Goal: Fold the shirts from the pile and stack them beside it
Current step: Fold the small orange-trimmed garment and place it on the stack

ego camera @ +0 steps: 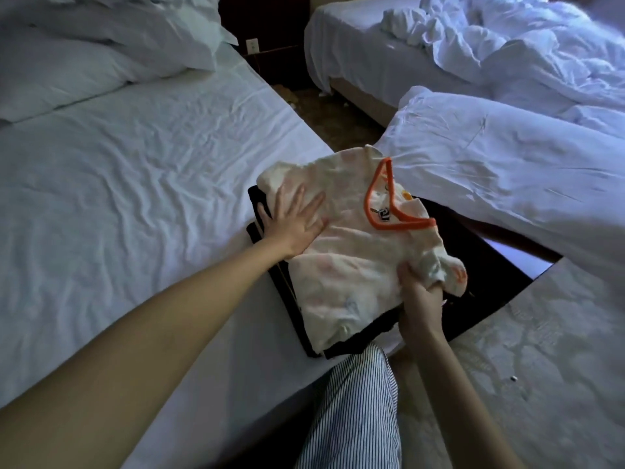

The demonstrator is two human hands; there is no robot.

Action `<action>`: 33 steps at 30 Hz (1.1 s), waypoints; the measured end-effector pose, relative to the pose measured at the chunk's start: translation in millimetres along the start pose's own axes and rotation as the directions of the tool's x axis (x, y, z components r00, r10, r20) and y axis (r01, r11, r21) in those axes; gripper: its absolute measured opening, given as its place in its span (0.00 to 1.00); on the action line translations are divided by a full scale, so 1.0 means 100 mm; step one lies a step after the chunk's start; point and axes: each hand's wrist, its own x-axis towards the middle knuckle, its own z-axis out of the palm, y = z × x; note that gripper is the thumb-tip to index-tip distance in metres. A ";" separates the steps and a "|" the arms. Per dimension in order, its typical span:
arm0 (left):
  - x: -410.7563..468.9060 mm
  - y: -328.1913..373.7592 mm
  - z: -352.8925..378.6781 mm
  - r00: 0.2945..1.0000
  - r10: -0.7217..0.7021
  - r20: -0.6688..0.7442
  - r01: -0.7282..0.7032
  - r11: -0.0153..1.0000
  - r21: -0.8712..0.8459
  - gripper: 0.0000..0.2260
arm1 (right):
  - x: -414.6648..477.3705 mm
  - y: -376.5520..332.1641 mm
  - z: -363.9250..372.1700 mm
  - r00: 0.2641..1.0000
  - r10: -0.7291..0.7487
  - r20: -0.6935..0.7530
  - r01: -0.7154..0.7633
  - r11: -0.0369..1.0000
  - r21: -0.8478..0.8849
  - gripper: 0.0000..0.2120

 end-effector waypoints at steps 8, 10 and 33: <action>-0.55 0.48 -0.12 0.986 0.001 -0.168 -0.049 0.958 -0.281 0.35 | -0.18 -0.47 -0.23 0.802 -0.565 -0.193 0.443 0.780 -0.443 0.41; -0.72 0.70 0.04 0.975 0.132 -0.181 -0.157 0.979 -0.132 0.33 | -0.03 -0.66 0.08 0.700 -0.693 0.174 0.586 0.417 -0.695 0.35; -0.28 0.08 0.55 0.682 -0.625 0.380 0.519 0.048 -0.853 0.63 | 1.83 -0.47 0.39 0.681 0.430 0.593 0.008 0.805 -0.593 0.26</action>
